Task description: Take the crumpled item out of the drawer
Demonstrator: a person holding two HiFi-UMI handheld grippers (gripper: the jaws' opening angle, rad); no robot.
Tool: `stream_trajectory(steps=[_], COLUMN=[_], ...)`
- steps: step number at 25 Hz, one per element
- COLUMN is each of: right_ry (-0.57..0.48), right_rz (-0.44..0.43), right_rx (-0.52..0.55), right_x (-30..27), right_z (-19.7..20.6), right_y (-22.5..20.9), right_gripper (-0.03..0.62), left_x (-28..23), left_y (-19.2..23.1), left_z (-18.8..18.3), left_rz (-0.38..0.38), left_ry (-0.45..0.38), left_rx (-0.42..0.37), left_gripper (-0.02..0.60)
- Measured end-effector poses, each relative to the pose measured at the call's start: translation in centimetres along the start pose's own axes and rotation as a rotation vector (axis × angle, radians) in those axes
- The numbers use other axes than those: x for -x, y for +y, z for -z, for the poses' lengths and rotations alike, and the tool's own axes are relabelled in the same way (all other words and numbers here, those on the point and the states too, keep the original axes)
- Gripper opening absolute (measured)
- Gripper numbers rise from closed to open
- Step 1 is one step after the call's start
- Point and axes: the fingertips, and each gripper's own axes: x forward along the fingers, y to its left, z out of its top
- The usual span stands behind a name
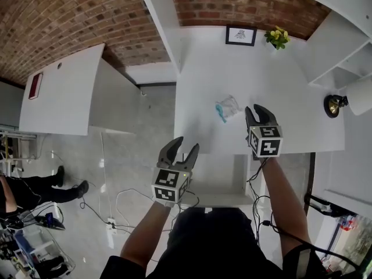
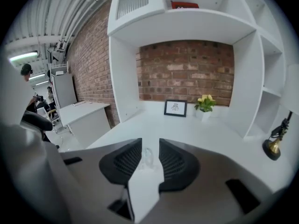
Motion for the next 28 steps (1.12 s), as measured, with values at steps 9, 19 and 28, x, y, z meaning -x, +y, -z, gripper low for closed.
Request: stream_trajectory(steps=[9,19,28], right_ry=[-0.228,-0.421,-0.532], right_rz=[0.139,0.229,0.207], right_rx=[0.027,0.011,0.027], right_x=[11.0,20.9,26.3], right_z=[-6.8,-10.9,-12.5], right_y=[0.6,4.6,10.0], right_gripper=[0.077,0.066,0.053], left_x=[3.4,8.4,13.9], left_y=[0.2,-1.8,-1.0], left_z=[-6.2,-10.7,-13.1], left_rz=[0.009,0.073,0.07], left_ry=[-0.141,-0.281,-0.381], left_rx=[-0.075,-0.119,-0.11], left_gripper=[0.212,0.212,0.212])
